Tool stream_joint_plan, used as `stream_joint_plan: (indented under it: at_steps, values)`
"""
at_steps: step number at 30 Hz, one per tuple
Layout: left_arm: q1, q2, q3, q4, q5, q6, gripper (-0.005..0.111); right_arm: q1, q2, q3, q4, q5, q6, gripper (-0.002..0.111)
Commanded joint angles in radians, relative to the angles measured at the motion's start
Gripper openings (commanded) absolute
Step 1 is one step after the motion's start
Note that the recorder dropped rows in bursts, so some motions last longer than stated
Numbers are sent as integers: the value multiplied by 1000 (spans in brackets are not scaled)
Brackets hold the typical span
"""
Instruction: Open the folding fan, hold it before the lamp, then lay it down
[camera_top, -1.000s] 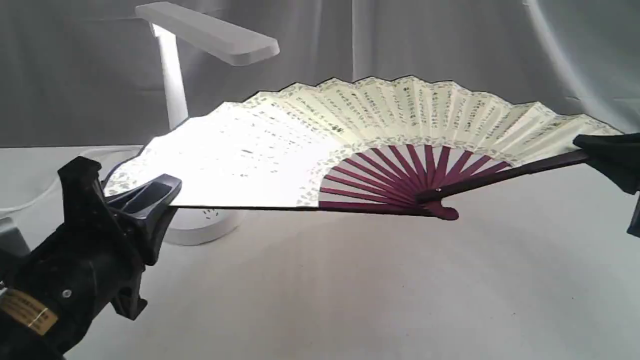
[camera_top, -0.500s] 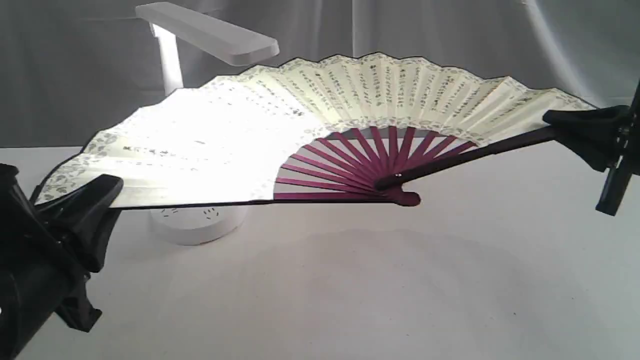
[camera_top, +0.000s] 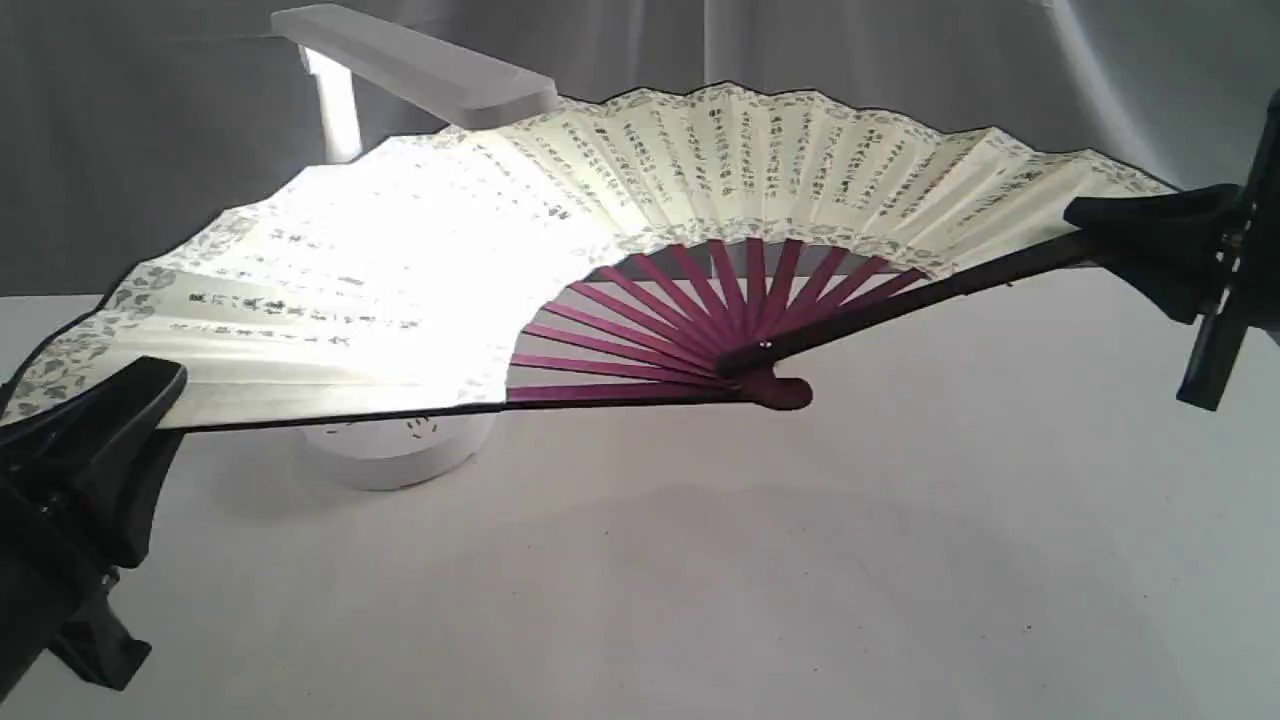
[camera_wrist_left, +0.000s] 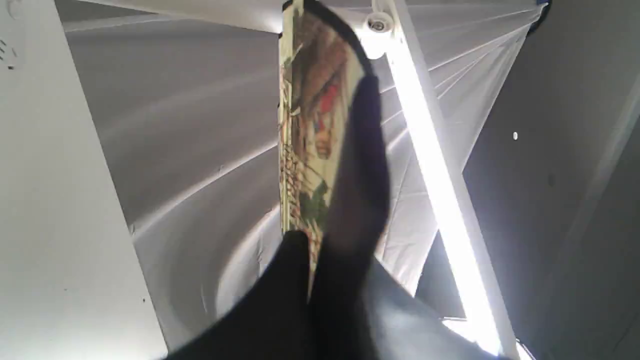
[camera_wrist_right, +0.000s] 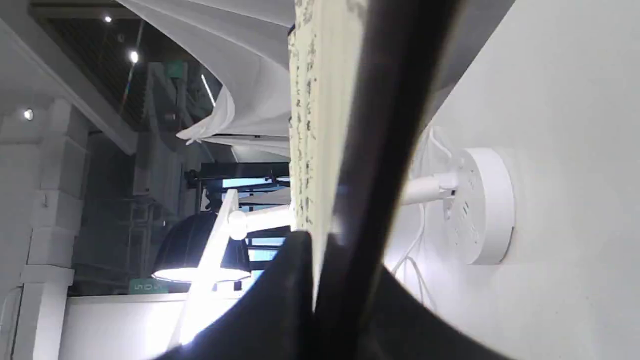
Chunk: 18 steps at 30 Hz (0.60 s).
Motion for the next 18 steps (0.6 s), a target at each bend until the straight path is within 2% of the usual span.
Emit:
stream_joint_plan:
  at_steps: [1,18]
  values:
    - [19,-28,11,-206,-122,-39,0,-27,-5,-4,28,-83,-43,0]
    - [19,-28,11,-206,-122,-96,0,-29,-61,-4,28,-83,-13,0]
